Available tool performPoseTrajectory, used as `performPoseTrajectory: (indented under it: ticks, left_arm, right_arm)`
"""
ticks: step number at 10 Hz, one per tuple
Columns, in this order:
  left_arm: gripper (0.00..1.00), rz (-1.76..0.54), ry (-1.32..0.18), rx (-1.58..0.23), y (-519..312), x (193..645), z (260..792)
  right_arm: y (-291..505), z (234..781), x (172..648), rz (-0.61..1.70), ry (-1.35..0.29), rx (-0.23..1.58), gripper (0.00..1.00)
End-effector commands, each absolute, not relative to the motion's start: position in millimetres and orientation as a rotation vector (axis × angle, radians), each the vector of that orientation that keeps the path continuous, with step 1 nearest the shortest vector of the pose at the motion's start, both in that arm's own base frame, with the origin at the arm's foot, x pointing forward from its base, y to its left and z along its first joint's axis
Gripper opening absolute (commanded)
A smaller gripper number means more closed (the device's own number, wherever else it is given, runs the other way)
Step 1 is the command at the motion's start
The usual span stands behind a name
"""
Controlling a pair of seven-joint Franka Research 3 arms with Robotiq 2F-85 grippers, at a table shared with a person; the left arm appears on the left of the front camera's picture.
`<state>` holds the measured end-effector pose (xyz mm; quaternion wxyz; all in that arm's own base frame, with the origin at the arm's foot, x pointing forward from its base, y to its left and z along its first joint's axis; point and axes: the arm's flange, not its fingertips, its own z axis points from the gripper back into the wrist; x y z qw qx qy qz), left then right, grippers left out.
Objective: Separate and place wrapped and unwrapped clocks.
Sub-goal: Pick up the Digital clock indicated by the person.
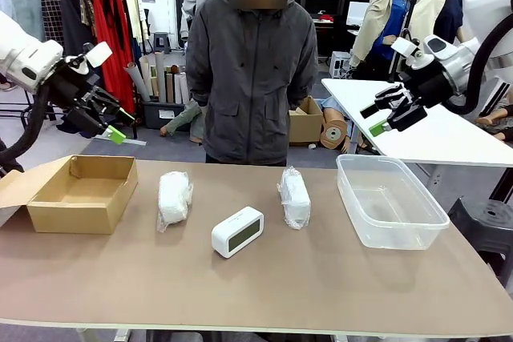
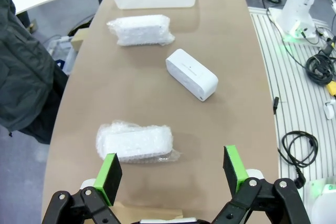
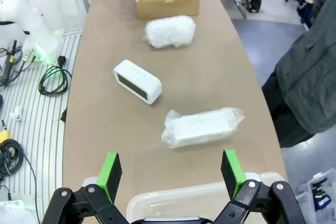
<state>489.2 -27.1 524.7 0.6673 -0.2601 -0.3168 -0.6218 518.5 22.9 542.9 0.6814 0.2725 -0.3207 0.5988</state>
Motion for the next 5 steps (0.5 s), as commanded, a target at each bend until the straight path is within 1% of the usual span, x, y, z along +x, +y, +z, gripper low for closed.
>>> performPoseTrajectory:
  ticks: [1, 5]
  left_arm:
    - [1.00, -1.394, -0.706, -0.598, -20.4, 492.4, 527.4]
    - [1.00, -1.398, -0.714, -0.589, -24.2, 489.3, 524.3]
  right_arm:
    - [16.9, 547.1, 525.8, 1.348, -0.707, 0.624, 1.00]
    - [18.7, 543.3, 519.5, 1.338, -0.720, 0.613, 1.00]
